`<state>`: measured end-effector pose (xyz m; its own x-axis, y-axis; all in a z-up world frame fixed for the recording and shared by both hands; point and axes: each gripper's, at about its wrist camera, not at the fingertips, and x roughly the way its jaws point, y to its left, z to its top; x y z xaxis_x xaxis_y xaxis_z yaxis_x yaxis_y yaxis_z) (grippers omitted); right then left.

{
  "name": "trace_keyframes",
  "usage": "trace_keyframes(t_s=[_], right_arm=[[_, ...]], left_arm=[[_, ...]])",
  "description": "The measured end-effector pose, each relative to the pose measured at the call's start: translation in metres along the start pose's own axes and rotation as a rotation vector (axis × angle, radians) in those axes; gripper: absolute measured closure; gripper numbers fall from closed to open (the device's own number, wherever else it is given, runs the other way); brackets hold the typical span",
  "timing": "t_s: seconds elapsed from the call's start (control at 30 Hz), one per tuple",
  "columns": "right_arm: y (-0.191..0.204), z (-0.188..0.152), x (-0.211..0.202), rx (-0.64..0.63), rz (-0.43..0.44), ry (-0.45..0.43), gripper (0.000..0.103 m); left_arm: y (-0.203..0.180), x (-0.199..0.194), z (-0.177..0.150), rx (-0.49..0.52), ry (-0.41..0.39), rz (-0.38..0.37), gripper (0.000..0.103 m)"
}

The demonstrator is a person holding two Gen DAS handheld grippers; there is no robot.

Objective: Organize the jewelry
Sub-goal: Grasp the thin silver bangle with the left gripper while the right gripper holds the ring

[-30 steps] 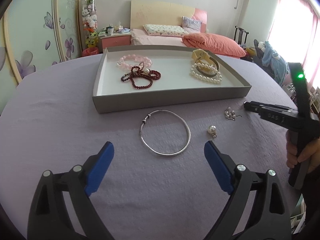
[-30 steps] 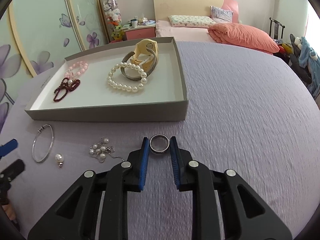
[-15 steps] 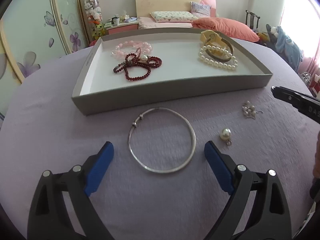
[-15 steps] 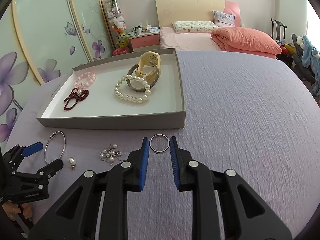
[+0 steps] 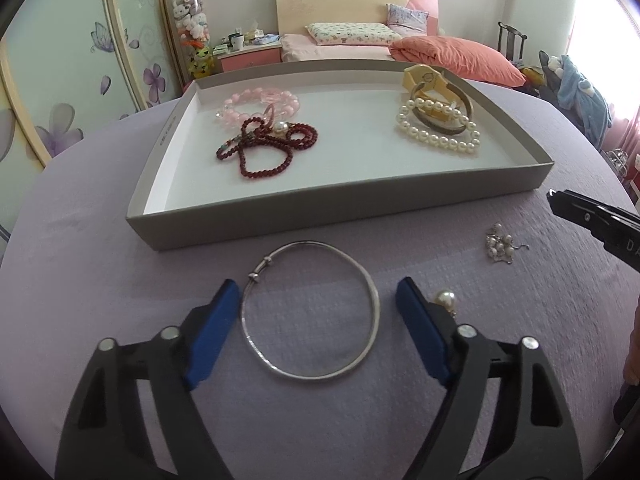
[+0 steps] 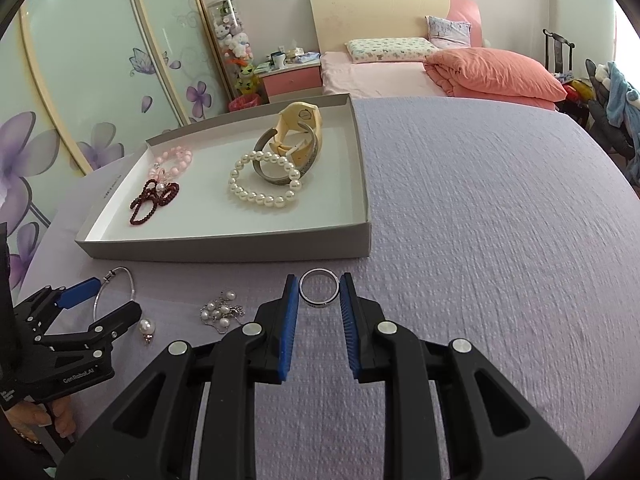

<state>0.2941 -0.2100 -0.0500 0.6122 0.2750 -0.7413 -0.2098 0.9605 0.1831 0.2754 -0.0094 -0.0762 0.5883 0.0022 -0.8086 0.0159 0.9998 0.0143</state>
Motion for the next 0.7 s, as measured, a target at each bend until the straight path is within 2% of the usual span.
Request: trace_keyframes(t_s=[0.03, 0.27, 0.5, 0.7], right_arm=[[0.001, 0.000, 0.000, 0.000, 0.001, 0.000, 0.081], [0.008, -0.002, -0.006, -0.020, 0.013, -0.001, 0.081], [0.021, 0.000, -0.015, -0.044, 0.028, -0.019, 0.081], [0.041, 0.000, -0.020, -0.079, 0.051, -0.031, 0.081]], left_arm=[[-0.002, -0.002, -0.001, 0.011, -0.007, -0.005, 0.033], [0.003, -0.007, -0.006, 0.009, -0.007, -0.012, 0.034], [0.030, -0.018, -0.016, -0.039, 0.002, -0.002, 0.034], [0.057, -0.042, -0.019, -0.091, -0.051, 0.019, 0.034]])
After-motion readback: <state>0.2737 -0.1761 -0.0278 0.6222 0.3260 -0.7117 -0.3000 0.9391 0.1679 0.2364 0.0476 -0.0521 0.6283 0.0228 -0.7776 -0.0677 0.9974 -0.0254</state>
